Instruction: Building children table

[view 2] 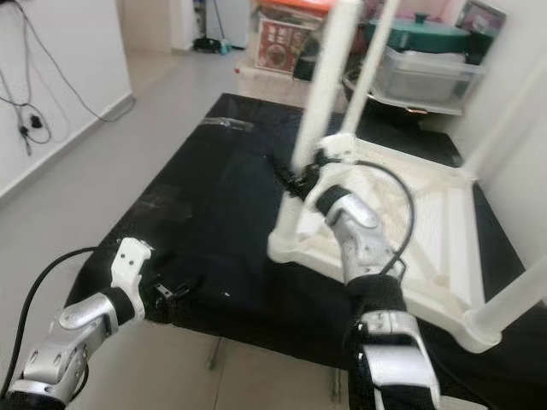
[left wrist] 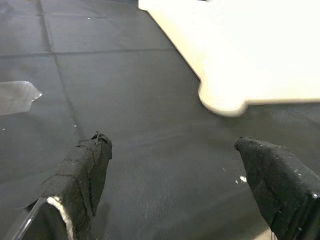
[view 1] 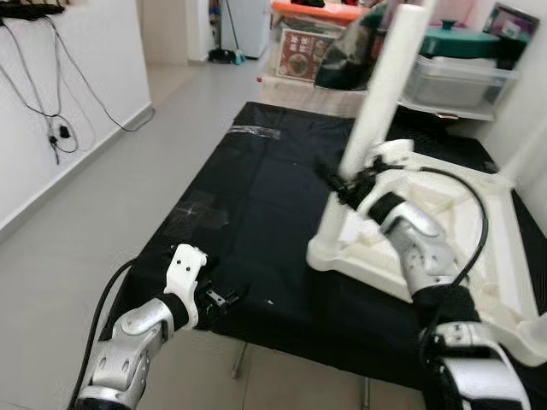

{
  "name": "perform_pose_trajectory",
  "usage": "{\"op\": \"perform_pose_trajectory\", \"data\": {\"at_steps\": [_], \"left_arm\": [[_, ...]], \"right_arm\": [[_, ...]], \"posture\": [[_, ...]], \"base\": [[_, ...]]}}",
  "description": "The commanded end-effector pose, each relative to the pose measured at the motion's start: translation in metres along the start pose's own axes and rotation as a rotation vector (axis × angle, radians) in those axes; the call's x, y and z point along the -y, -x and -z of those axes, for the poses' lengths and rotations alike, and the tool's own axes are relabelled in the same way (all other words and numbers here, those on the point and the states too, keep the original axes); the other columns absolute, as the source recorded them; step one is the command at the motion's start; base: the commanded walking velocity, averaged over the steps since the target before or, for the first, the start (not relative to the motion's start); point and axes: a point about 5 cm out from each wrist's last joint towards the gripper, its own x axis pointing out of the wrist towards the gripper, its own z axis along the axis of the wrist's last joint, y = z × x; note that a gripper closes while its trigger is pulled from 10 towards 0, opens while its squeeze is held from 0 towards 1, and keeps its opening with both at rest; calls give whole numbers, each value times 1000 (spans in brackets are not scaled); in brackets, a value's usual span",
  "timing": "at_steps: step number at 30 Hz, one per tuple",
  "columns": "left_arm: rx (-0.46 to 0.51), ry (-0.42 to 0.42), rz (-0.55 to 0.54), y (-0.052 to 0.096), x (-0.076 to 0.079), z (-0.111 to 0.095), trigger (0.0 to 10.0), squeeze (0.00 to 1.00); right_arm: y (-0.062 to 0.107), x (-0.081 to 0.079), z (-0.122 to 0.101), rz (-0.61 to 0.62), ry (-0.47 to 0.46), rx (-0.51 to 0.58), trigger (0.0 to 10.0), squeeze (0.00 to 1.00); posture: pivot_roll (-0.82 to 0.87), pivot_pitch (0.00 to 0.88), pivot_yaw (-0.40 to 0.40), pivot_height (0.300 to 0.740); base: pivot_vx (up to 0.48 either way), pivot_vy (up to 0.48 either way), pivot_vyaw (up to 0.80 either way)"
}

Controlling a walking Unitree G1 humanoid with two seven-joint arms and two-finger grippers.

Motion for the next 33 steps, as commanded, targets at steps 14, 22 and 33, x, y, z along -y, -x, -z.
{"op": "perform_pose_trajectory", "data": {"at_steps": [14, 22, 33], "left_arm": [[-16, 3, 20, -2, 5, 4, 10000, 0], [-25, 11, 25, -1, 7, 8, 10000, 0], [-17, 7, 32, -3, 5, 4, 10000, 0]], "right_arm": [[86, 59, 85, 1351, -126, -423, 0, 0], [119, 61, 88, 1538, -141, -483, 10000, 0], [13, 38, 34, 823, -317, -149, 10000, 0]], "posture": [[89, 0, -103, 740], [65, 0, -89, 740], [70, 0, -91, 740]], "base": [[0, 0, 0], [0, 0, 0], [0, 0, 0]]}}
